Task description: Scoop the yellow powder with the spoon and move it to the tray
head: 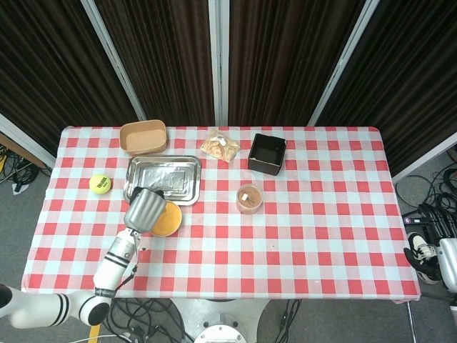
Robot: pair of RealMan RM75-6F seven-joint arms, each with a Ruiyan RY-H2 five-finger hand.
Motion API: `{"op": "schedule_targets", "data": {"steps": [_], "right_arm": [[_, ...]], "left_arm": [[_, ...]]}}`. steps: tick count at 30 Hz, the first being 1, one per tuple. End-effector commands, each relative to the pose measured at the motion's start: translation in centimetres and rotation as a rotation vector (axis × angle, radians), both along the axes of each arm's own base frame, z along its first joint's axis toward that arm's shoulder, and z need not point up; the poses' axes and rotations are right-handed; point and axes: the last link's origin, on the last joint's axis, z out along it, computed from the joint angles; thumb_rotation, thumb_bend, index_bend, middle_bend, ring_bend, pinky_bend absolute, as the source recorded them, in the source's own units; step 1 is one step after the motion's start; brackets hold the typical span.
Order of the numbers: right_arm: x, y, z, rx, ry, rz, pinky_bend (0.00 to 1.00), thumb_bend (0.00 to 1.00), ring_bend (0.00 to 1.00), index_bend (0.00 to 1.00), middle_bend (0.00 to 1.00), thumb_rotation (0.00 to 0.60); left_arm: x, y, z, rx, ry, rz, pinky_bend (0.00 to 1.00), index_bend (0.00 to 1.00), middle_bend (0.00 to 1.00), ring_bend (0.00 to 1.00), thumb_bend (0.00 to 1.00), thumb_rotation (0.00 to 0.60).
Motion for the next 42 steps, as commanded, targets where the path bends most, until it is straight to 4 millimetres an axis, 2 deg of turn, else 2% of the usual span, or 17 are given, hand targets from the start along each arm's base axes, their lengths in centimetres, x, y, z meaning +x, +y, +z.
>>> {"op": "schedule_targets", "data": {"steps": [1,6,9,15,19,28,32,35,42], "right_arm": [[0.0,0.0,0.0,0.0,0.0,0.001,0.0,0.24,0.0,0.0,0.07,0.6],[-0.1,0.0,0.0,-0.001,-0.002,-0.003,0.0,0.24,0.0,0.0,0.07,0.6],[-0.1,0.0,0.1,-0.002,-0.002,-0.002,0.0,0.24,0.0,0.0,0.07,0.6],[-0.2,-0.1,0.0,0.002,-0.006,-0.003,0.0,0.24,0.0,0.0,0.07,0.6],[-0.3,-0.2,0.0,0.0,-0.007,-0.006,0.0,0.24,0.0,0.0,0.07,0.6],[-0.5,-0.4,-0.2,0.013,-0.011,-0.012,0.0,0.24,0.0,0.0,0.07,0.6],[-0.6,-0.4,-0.2,0.011,-0.01,-0.015,0.0,0.24,0.0,0.0,0.07,0.6],[-0.7,-0.3,-0.1,0.01,-0.012,-0.019,0.0,0.24,0.0,0.0,0.07,0.6],[-0.8,-0.3,0.0,0.007,-0.011,-0.023,0.0,0.24,0.0,0.0,0.07,0.6]], "left_arm": [[0.0,0.0,0.0,0.0,0.005,0.009,1.0,0.66,0.93,0.94,0.44,0.6],[0.2,0.8,0.3,-0.006,-0.089,0.054,1.0,0.66,0.93,0.94,0.44,0.6],[0.5,1.6,0.6,-0.066,-0.227,0.144,1.0,0.66,0.93,0.94,0.44,0.6],[0.8,5.2,1.9,-0.159,-0.625,0.36,1.0,0.66,0.93,0.94,0.42,0.6],[0.5,7.3,2.3,-0.213,-0.783,0.49,1.0,0.66,0.93,0.94,0.41,0.6],[-0.4,11.1,0.9,-0.215,-0.889,0.66,1.0,0.62,0.92,0.94,0.41,0.6],[-0.6,12.2,0.3,-0.177,-0.846,0.677,1.0,0.59,0.92,0.94,0.4,0.6],[-0.8,12.6,-0.2,-0.161,-0.814,0.695,1.0,0.56,0.92,0.94,0.39,0.6],[-1.5,12.7,-0.6,-0.148,-0.81,0.747,1.0,0.42,0.91,0.94,0.33,0.6]]}}
